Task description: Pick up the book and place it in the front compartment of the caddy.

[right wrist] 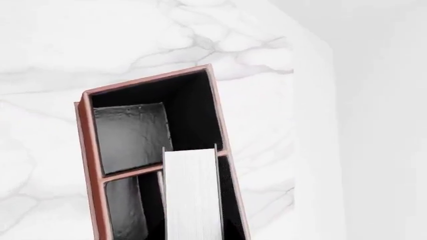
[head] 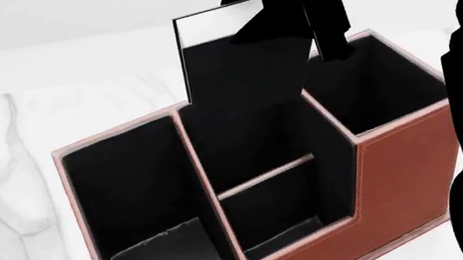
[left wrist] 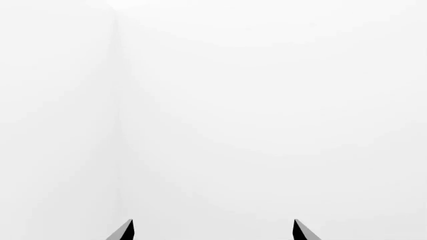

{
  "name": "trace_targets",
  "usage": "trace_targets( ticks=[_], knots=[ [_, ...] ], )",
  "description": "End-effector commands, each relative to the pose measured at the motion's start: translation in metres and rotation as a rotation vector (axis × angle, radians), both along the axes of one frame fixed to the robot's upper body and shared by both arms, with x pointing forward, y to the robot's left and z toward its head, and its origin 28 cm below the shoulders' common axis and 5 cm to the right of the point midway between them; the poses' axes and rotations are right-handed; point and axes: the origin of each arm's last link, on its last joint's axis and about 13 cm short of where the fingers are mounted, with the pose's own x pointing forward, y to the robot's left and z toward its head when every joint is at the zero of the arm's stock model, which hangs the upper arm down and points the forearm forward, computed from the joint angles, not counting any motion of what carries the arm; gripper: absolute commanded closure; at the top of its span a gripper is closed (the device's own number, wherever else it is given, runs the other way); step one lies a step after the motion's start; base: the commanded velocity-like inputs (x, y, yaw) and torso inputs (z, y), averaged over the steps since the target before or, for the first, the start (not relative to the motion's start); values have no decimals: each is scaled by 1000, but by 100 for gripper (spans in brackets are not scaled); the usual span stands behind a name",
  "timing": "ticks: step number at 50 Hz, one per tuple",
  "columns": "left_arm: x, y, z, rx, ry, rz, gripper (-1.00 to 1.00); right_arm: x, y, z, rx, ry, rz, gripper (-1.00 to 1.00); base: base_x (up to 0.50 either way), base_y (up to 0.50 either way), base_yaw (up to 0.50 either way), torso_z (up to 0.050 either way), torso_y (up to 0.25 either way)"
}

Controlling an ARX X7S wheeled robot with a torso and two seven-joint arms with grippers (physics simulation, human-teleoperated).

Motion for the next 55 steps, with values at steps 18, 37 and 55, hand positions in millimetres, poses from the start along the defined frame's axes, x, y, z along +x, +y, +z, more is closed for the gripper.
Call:
trace_targets(
  ticks=[18,37,55],
  knots=[
    [0,2,-2,-8,-16,-7,-100,7,13,-16,33,22,31,100,0,0,0,1,1],
    [-1,2,-2,-6,-16,-6,-100,8,15,-18,32,21,31,100,0,0,0,0,1],
    [0,2,-1,-4,-17,-8,-100,8,14,-17,10,-14,50,100,0,0,0,1,1]
  ],
)
